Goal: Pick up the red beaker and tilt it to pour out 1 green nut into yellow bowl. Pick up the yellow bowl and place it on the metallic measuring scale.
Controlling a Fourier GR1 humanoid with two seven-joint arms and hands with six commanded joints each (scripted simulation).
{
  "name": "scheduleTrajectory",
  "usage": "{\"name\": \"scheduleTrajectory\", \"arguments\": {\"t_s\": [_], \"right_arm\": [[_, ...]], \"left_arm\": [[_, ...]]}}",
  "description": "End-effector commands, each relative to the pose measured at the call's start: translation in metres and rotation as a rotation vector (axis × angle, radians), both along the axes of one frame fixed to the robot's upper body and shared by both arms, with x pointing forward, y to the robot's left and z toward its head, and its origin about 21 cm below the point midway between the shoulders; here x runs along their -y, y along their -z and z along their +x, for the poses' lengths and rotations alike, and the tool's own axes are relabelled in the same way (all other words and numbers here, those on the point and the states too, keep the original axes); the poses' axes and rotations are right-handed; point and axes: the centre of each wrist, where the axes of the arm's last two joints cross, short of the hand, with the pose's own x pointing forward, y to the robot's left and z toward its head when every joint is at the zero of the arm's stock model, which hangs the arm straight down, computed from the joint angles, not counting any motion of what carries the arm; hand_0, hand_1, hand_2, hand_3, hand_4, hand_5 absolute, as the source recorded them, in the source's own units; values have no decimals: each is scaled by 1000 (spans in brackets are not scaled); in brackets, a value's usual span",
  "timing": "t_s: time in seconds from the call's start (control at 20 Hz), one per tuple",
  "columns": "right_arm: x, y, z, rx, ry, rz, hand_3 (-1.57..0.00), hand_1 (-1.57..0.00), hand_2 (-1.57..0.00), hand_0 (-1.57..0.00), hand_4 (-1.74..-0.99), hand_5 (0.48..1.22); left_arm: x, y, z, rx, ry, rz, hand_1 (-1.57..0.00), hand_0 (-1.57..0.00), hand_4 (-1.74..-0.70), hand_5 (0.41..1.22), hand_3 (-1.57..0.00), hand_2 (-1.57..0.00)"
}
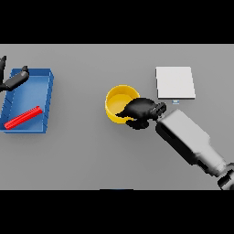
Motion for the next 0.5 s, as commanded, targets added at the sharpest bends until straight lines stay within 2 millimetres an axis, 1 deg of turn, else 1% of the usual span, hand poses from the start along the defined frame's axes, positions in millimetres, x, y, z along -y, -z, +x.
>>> {"name": "scheduleTrajectory", "arguments": {"t_s": [0.0,0.05,0.1,0.15,0.25,0.3,0.35,0.4,0.45], "right_arm": [[0,0,0,-7,-3,-8,-932,-1200,-1183,-1223,-1628,1137],[1,-3,2,-16,1,-5,-1019,-1274,-1261,-1292,-1649,1154],[0,-2,2,-15,2,-6,-1092,-1333,-1283,-1348,-1667,1167],[4,-5,2,-19,0,-2,-1142,-1381,-1314,-1393,-1682,1178],[3,-5,-1,-10,12,-1,-1170,-1449,-1387,-1457,-1703,1193],[3,-6,1,-7,16,3,-1176,-1474,-1424,-1480,-1711,1199],[5,-8,0,-8,11,5,-1181,-1493,-1453,-1498,-1717,1203],[2,-13,0,3,10,6,-1192,-1509,-1453,-1513,-1722,1207],[7,-19,0,-3,3,24,-1192,-1521,-1470,-1524,-1726,1210]], "left_arm": [[-4,0,-1,1,3,-2,1,1,-799,727,1,1],[-4,-1,1,-4,1,2,1,1,-799,727,1,1],[-5,-1,1,0,3,0,1,1,-800,726,1,1],[-4,-3,0,4,6,0,1,1,-802,725,1,1],[-4,-5,0,3,0,-7,1,1,-804,726,1,1],[-5,-5,-2,4,0,-8,1,1,-806,724,1,1],[-1,-5,-1,0,3,-2,1,1,-805,725,1,1],[0,-4,0,2,7,4,1,1,-803,725,1,1],[-1,-2,-1,-1,9,7,1,1,-802,724,1,1]]}}
